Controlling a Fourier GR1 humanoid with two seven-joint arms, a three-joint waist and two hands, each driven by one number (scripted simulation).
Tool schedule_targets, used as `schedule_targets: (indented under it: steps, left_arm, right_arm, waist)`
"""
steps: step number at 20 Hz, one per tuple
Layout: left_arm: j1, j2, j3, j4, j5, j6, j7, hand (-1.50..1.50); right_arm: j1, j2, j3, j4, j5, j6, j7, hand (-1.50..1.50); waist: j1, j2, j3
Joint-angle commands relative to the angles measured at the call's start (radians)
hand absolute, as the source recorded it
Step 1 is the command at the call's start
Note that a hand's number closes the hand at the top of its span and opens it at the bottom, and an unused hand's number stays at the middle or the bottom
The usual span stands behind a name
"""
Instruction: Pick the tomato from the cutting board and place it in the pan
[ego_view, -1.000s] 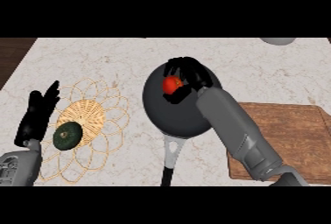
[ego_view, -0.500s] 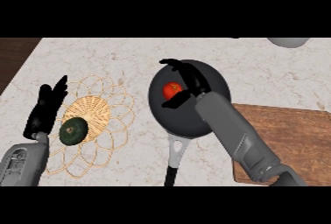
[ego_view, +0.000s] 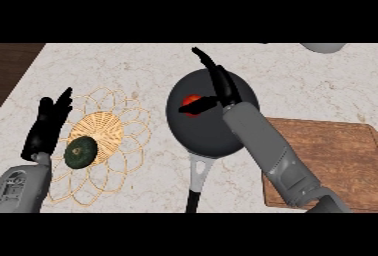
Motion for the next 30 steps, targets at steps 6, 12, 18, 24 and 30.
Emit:
schedule_targets:
  steps: [6, 12, 18, 24, 30]
  left_arm:
    - [0.072, 0.007, 0.033, -0.027, -0.004, 0.032, 0.008, 0.0]
    - [0.104, 0.021, 0.059, -0.048, 0.027, 0.004, -0.014, 0.0]
    - [0.133, 0.034, 0.056, -0.12, 0.037, -0.023, 0.037, 0.0]
    - [0.115, 0.008, 0.059, -0.07, 0.028, 0.002, 0.017, 0.0]
    - [0.1, -0.003, 0.042, -0.049, 0.006, 0.008, -0.011, 0.0]
  right_arm:
    - [-0.11, -0.091, -0.14, 0.108, -0.082, 0.025, 0.008, -1.5]
    - [-0.044, -0.312, -0.21, 0.081, -0.135, 0.254, -0.051, -1.5]
    - [-0.004, -0.489, -0.255, 0.121, -0.146, 0.439, -0.092, -1.5]
    - [0.07, -0.61, -0.263, 0.146, -0.12, 0.604, -0.184, -1.5]
    - [0.065, -0.685, -0.268, 0.201, -0.082, 0.712, -0.258, -1.5]
  waist:
    - [-0.075, -0.015, -0.001]
    - [-0.094, -0.02, -0.001]
    - [-0.082, -0.016, 0.0]
    - [-0.09, -0.018, 0.0]
    - [-0.081, -0.015, 0.0]
